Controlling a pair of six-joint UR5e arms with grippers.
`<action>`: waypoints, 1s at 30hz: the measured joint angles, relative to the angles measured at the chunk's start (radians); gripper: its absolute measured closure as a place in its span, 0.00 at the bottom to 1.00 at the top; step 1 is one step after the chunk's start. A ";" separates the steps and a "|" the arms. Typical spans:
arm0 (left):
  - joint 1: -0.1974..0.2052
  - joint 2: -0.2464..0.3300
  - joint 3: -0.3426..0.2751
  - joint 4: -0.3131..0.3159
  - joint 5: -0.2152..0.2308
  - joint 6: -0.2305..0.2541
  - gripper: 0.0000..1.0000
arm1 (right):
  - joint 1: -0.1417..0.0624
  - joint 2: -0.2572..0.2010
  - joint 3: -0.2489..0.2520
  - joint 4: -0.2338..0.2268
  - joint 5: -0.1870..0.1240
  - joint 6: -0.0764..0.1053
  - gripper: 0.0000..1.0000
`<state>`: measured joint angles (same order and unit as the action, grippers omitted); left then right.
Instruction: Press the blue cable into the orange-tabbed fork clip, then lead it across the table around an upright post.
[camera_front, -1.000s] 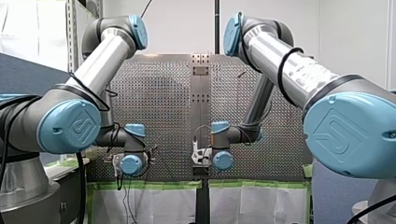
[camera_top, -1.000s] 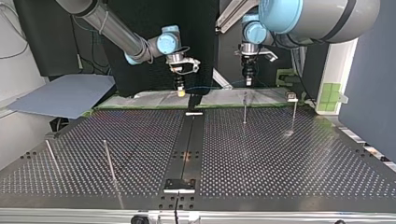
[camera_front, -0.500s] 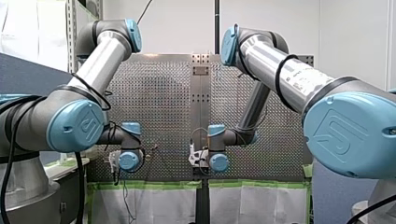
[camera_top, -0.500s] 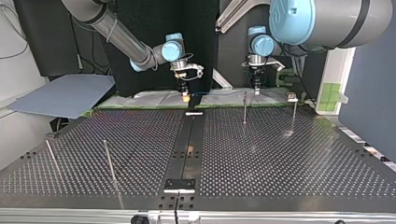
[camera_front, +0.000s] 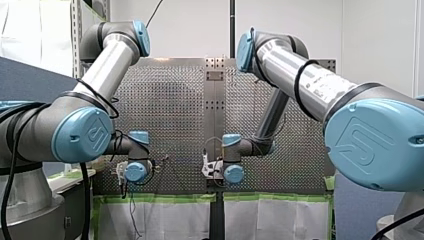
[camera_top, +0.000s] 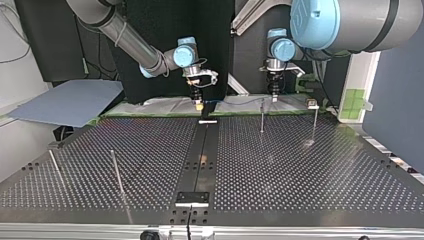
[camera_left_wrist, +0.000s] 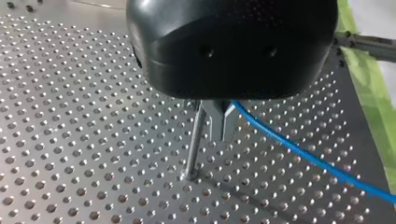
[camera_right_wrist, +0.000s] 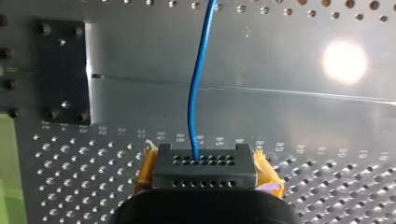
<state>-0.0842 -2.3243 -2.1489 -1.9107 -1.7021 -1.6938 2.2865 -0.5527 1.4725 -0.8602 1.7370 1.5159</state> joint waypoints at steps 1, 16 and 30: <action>0.000 0.000 0.000 -0.002 0.002 0.000 1.00 | -0.001 0.004 0.000 0.000 0.000 0.001 1.00; 0.002 0.000 0.040 -0.030 0.018 -0.022 1.00 | -0.010 0.046 -0.046 0.018 -0.002 0.003 1.00; 0.008 -0.001 0.052 -0.037 0.029 -0.044 1.00 | -0.014 0.053 -0.065 0.033 -0.001 0.000 1.00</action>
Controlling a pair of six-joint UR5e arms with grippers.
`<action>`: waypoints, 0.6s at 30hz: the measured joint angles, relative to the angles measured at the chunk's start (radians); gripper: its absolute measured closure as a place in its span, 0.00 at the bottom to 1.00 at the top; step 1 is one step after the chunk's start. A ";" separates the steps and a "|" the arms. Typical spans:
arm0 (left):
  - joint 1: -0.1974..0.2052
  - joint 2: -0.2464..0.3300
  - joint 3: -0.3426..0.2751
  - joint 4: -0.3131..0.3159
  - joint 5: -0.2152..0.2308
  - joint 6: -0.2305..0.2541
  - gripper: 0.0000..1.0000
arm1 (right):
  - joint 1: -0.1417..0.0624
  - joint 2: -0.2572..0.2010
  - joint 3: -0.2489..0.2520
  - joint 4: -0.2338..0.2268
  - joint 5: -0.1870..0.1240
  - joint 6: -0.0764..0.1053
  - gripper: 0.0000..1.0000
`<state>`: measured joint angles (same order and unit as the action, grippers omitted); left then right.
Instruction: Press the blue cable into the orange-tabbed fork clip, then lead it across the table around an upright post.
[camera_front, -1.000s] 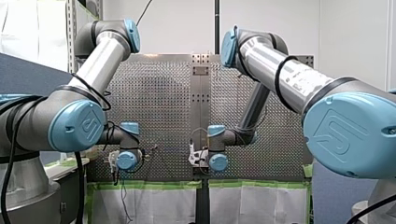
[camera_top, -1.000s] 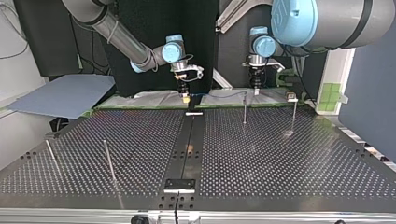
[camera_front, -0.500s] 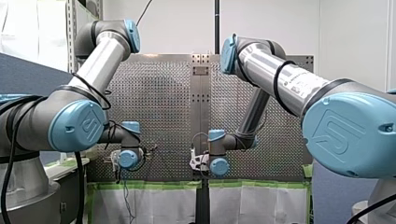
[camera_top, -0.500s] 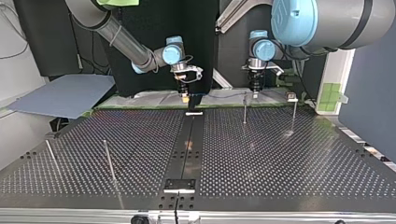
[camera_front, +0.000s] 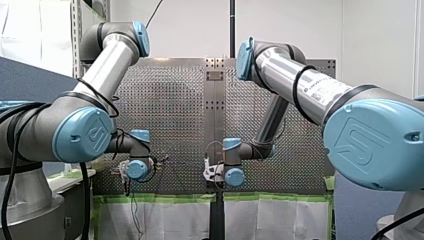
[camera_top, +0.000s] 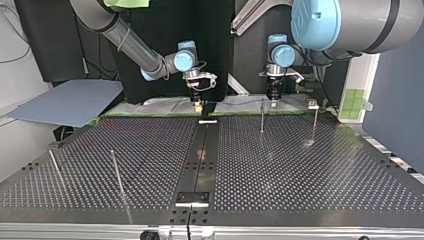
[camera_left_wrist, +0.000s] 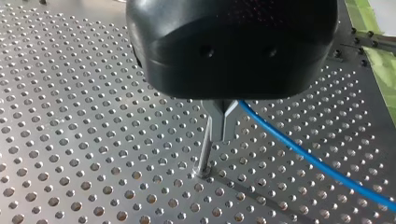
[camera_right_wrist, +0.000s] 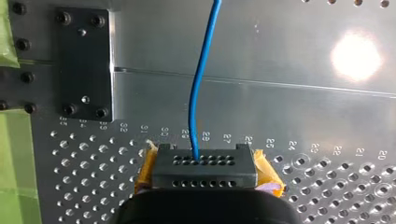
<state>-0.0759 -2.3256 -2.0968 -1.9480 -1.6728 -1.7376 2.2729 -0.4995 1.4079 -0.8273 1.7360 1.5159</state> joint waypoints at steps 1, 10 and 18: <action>0.000 0.000 0.000 0.001 0.000 0.000 1.00 | 0.000 0.003 0.000 -0.001 0.001 0.000 1.00; 0.001 -0.050 0.010 0.007 0.005 0.008 1.00 | -0.003 0.029 -0.015 0.003 -0.001 0.002 1.00; 0.002 -0.056 0.061 -0.009 0.007 0.004 1.00 | -0.015 0.032 -0.034 0.025 -0.001 -0.001 1.00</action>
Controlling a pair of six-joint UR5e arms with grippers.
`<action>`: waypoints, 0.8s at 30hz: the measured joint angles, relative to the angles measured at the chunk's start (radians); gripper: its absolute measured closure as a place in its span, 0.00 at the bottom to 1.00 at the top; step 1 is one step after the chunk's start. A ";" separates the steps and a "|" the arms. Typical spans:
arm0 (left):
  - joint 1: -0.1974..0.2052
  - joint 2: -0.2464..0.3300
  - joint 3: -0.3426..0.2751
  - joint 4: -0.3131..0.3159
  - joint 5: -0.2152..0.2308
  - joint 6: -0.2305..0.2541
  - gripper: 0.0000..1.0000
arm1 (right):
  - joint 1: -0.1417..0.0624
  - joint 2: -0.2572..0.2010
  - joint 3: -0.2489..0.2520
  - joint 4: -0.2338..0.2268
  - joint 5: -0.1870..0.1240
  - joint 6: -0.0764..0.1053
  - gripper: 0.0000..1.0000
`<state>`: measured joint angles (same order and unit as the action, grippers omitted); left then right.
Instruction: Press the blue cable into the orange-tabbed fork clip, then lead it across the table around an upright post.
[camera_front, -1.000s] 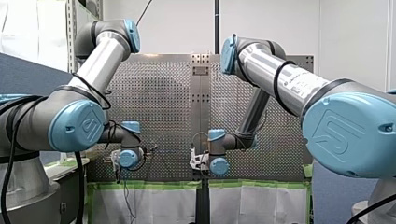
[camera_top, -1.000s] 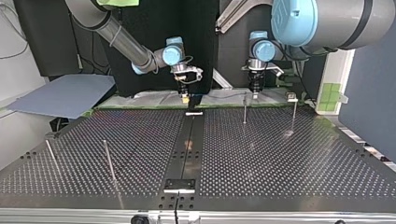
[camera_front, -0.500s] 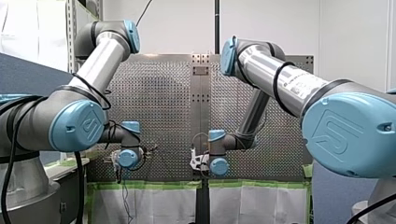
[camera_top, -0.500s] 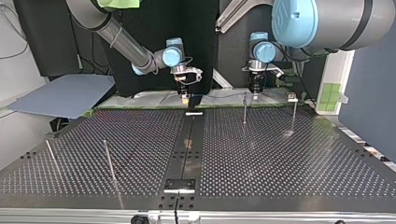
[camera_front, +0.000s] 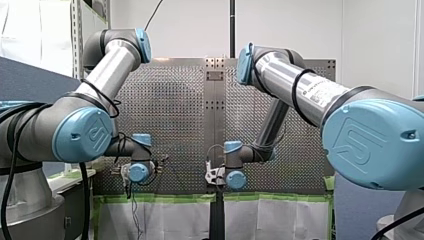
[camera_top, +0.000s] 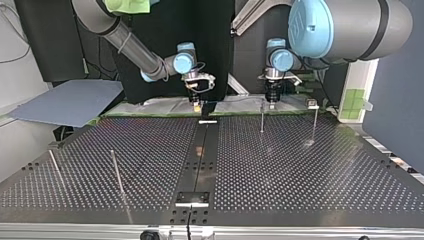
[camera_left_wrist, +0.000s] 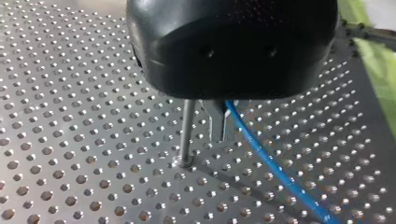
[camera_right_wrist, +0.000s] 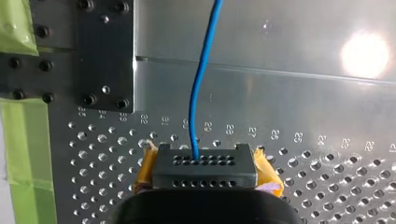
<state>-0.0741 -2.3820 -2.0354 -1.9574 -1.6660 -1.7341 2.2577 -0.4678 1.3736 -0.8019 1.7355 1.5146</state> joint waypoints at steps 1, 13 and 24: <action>0.000 0.000 0.003 0.000 0.000 -0.002 1.00 | -0.002 0.000 -0.003 0.001 0.000 0.000 1.00; 0.038 0.000 0.011 0.019 -0.004 -0.035 1.00 | -0.019 0.000 -0.044 0.014 -0.002 0.000 1.00; 0.055 0.000 0.011 0.020 0.011 -0.039 1.00 | -0.049 0.000 -0.067 0.027 -0.004 0.003 1.00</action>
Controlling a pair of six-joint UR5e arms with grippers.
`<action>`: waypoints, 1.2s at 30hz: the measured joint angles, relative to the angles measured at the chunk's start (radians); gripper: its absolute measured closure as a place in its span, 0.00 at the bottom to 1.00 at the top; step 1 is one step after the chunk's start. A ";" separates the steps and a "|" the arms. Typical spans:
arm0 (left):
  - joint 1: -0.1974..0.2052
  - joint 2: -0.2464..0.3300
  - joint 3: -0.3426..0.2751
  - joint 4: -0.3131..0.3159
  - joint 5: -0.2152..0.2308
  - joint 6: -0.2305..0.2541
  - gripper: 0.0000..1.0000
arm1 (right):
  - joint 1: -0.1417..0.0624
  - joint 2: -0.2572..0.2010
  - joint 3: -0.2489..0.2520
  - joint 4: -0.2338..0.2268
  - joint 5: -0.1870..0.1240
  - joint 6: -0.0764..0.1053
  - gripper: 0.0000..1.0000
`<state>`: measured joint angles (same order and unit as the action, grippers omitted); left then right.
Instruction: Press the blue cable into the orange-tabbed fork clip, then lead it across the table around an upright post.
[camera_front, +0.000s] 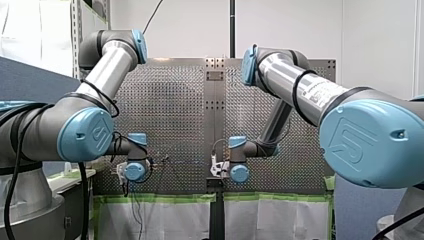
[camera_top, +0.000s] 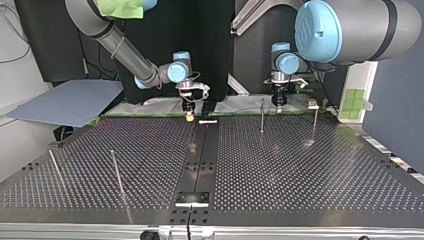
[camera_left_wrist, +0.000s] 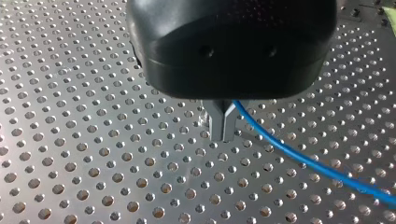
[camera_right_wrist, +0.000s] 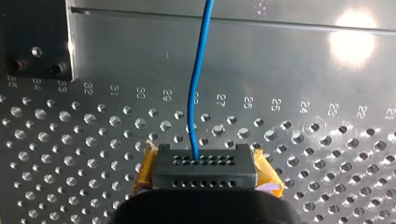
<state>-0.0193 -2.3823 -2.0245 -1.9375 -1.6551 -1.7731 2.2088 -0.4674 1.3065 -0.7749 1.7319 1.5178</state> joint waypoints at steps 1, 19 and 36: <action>0.001 0.000 0.000 0.000 0.000 0.000 1.00 | -0.005 0.000 -0.002 0.004 0.000 -0.001 1.00; 0.024 0.001 0.000 -0.007 -0.027 -0.050 0.00 | -0.019 0.000 -0.004 0.054 -0.001 -0.003 1.00; 0.028 0.014 -0.044 -0.154 0.045 0.013 0.00 | -0.019 0.000 -0.005 0.071 -0.001 -0.003 1.00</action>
<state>0.0084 -2.3680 -2.0685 -2.0913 -1.6104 -1.7606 2.1896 -0.4674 1.3018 -0.7035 1.7308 1.5144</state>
